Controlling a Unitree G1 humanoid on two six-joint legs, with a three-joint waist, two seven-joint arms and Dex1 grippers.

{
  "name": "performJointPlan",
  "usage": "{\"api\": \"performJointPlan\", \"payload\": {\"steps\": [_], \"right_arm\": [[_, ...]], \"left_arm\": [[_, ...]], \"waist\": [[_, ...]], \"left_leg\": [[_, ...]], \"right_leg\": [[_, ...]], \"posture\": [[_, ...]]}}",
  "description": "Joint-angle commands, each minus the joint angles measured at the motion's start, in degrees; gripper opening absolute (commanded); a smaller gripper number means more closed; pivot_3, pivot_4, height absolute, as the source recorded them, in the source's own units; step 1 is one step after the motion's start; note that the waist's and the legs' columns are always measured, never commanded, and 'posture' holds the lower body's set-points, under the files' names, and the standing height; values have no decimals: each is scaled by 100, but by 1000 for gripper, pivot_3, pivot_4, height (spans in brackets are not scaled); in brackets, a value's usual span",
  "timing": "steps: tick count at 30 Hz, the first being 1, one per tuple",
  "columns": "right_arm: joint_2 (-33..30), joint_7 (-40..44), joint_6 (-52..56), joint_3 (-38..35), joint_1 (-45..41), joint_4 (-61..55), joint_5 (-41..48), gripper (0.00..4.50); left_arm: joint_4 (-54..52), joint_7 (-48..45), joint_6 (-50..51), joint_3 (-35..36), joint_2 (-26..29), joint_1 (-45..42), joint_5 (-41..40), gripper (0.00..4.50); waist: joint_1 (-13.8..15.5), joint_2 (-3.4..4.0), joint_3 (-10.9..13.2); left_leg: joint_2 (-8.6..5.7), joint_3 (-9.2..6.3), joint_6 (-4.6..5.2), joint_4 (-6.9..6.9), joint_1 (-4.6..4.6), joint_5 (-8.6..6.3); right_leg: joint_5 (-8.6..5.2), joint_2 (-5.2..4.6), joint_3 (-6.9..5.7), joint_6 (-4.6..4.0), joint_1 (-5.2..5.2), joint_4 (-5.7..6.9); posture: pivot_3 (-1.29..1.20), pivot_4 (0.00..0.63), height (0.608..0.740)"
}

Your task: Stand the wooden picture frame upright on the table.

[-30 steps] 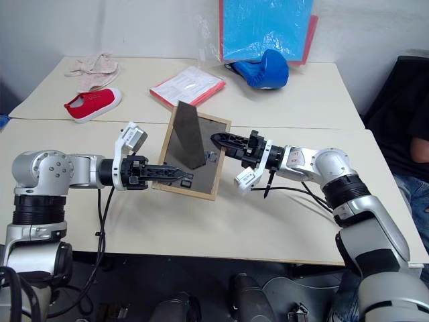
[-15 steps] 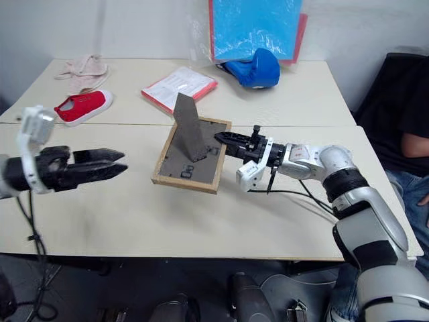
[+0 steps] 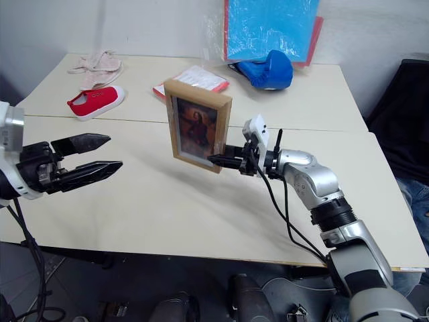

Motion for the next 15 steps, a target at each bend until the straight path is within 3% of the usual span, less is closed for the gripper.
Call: {"api": "performJointPlan", "payload": {"steps": [1, 6, 10, 15], "right_arm": [[194, 165, 196, -171, 172, -46, -261, 1206], [431, 211, 345, -335, 351, 39, -589, 1206], [268, 475, 192, -363, 589, -268, -942, 2526], [-962, 1301, 735, -701, 420, -966, -951, 4270]], "left_arm": [[-155, 87, -393, -142, -11, 84, 40, 4500], [-178, 45, -599, -301, 72, 229, -17, 4500], [-68, 12, -649, -368, 111, 244, -124, 4500], [289, -344, -939, -608, 387, 203, 129, 4500]], "waist": [[1, 0, 0], [-34, 0, 0], [-9, 0, 0], [32, 11, 7]], "left_leg": [[0, 0, 0, 0, -1, 0], [0, 4, -2, 1, 1, 1], [0, 2, -3, 1, 1, 1], [-4, 0, 6, 3, -6, -3]], "right_leg": [[0, 0, 0, 0, -1, -1], [0, 2, 2, 0, -2, 5], [0, 3, 1, 0, -1, 3], [0, -3, -1, 1, -1, -4]], "posture": [[0, 150, 740], [0, 150, 740], [0, 150, 740], [0, 150, 740]]}}
